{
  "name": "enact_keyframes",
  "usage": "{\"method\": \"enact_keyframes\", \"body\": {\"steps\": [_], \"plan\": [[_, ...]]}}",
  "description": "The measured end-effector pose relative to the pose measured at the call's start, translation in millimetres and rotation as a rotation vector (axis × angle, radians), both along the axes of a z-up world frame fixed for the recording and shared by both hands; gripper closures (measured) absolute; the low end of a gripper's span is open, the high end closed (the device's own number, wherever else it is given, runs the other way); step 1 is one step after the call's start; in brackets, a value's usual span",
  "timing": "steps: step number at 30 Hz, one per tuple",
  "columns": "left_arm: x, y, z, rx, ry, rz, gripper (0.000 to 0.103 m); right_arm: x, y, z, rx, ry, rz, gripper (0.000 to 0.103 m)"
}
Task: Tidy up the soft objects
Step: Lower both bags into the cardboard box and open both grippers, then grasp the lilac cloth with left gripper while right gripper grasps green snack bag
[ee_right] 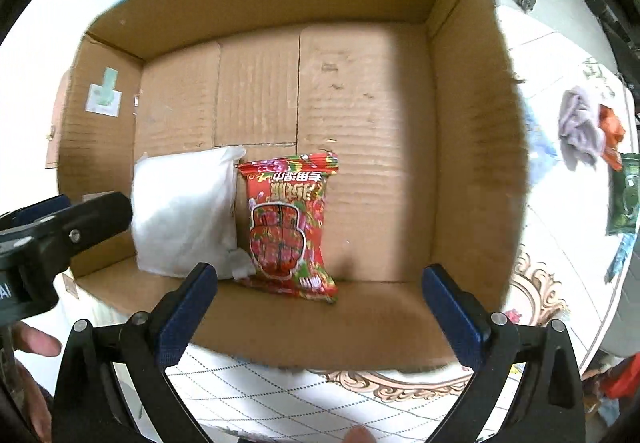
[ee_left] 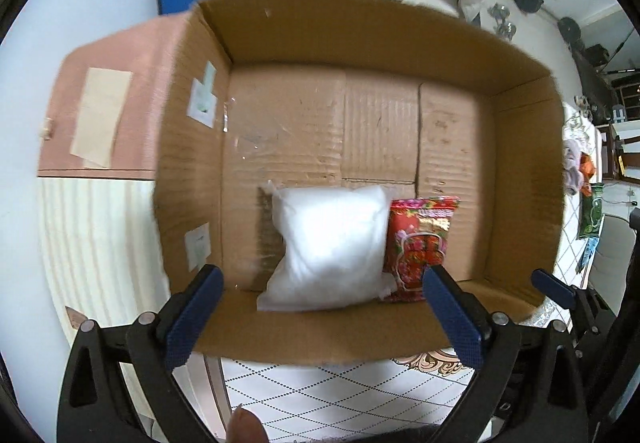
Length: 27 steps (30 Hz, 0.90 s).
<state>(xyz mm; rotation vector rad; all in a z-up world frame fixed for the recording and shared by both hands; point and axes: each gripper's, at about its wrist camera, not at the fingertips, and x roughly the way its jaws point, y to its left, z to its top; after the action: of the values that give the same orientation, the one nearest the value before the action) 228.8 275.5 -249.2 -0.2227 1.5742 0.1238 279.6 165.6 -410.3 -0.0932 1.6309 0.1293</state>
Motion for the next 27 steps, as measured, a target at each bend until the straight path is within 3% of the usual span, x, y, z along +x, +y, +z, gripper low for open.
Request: {"method": "enact_keyframes", "body": {"steps": [8, 18, 23, 27], "plan": [[-35, -26, 47, 0.062, -0.129, -0.019, 0.001, -38, -13, 64, 0.019, -0.14, 0.026, 0.0], [-70, -47, 88, 0.055, -0.224, 0.004, 0.001, -76, -20, 129, 0.093, -0.232, 0.051, 0.0], [-63, -74, 111, 0.069, -0.255, -0.005, 0.001, -76, -42, 146, 0.166, -0.223, 0.032, 0.0], [-38, -124, 124, 0.077, -0.274, -0.064, 0.001, -66, -95, 163, 0.202, -0.227, -0.022, 0.0]]}}
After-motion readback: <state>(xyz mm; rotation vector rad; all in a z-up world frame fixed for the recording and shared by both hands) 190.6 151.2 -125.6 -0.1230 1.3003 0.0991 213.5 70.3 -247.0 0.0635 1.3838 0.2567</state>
